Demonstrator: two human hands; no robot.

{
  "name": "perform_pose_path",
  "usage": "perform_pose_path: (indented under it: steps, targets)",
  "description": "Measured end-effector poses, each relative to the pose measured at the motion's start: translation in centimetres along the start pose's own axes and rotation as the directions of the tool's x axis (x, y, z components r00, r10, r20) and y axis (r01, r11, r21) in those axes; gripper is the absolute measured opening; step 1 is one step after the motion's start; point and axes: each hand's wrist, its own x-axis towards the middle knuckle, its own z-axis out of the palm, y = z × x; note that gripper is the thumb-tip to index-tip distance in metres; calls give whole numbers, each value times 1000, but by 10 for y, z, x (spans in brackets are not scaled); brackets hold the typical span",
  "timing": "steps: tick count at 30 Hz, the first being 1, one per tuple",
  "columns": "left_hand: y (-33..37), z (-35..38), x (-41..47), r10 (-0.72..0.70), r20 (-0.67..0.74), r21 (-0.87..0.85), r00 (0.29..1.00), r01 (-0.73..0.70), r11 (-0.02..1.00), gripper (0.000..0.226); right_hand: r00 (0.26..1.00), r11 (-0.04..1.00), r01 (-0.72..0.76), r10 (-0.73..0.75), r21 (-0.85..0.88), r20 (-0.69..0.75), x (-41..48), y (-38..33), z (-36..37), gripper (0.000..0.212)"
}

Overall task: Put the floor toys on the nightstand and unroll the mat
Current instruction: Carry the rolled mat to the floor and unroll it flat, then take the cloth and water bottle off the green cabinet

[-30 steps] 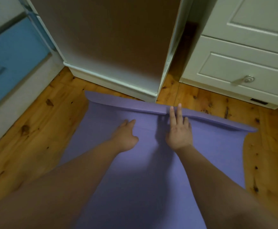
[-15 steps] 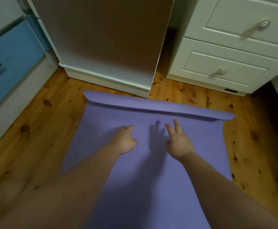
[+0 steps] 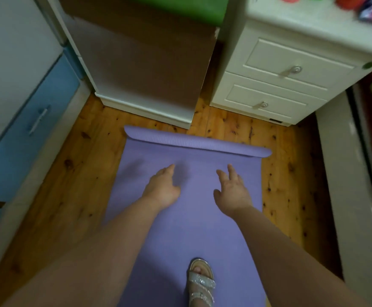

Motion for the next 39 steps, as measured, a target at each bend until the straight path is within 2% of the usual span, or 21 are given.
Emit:
perform_pose_path:
  steps: [3,10,16,21,26,32,39]
  targets:
    - [26,-28,-39,15,10,32,1000,-16,999,69,999,999,-32,32,22,21,-37,-8,-37,59]
    - [114,-116,-97,46,-70,2,996,-46,999,65,1000,990,-22,23,139,-3,-75,-38,-148,58]
    - [190,-202,-143,-13,-162,-117,987,-6,993,64,993,960,111,-98,256,-63,-93,-55,-266,55]
    - [241,-261,-159,-17,-284,-144,959,-25,989,65,985,962,145,-119,231,-123,-88,-69,-349,57]
    - [262,-305,-159,-28,-340,-163,940,-30,986,66,978,949,176,-139,262,-156,-73,-95,-400,57]
    - [259,-348,-143,-63,-373,-208,926,-17,978,63,966,929,223,-171,295,-192,-47,-128,-428,58]
    - [243,-405,-70,-121,-366,-335,923,-10,942,56,972,940,176,-119,293,-202,26,-167,-455,58]
